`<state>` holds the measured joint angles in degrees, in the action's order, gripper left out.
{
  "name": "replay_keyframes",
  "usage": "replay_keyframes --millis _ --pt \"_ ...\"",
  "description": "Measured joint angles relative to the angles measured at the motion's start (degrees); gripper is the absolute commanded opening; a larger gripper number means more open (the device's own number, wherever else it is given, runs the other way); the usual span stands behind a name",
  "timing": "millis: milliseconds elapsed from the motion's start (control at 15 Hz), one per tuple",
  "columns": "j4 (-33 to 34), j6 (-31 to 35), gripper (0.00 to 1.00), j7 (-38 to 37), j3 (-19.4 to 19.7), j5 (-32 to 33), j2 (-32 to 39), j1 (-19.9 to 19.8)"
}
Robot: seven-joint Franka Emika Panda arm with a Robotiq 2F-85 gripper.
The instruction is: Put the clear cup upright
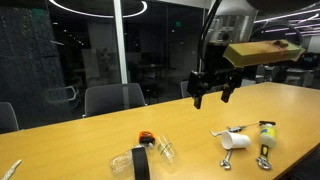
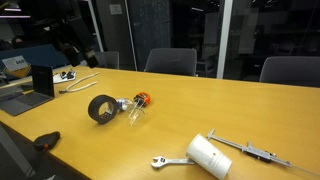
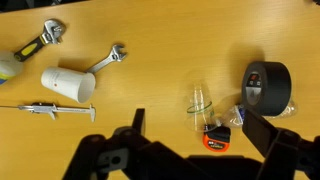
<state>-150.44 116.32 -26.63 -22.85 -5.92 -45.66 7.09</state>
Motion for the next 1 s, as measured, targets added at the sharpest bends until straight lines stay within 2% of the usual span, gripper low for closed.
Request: replay_keyframes --millis 800,1000 --pt "0.1 0.0 1.00 0.0 0.1 0.3 -0.2 0.0" --pt "-0.6 1.5 1.00 -2.0 -0.4 3.7 0.2 -1.4"
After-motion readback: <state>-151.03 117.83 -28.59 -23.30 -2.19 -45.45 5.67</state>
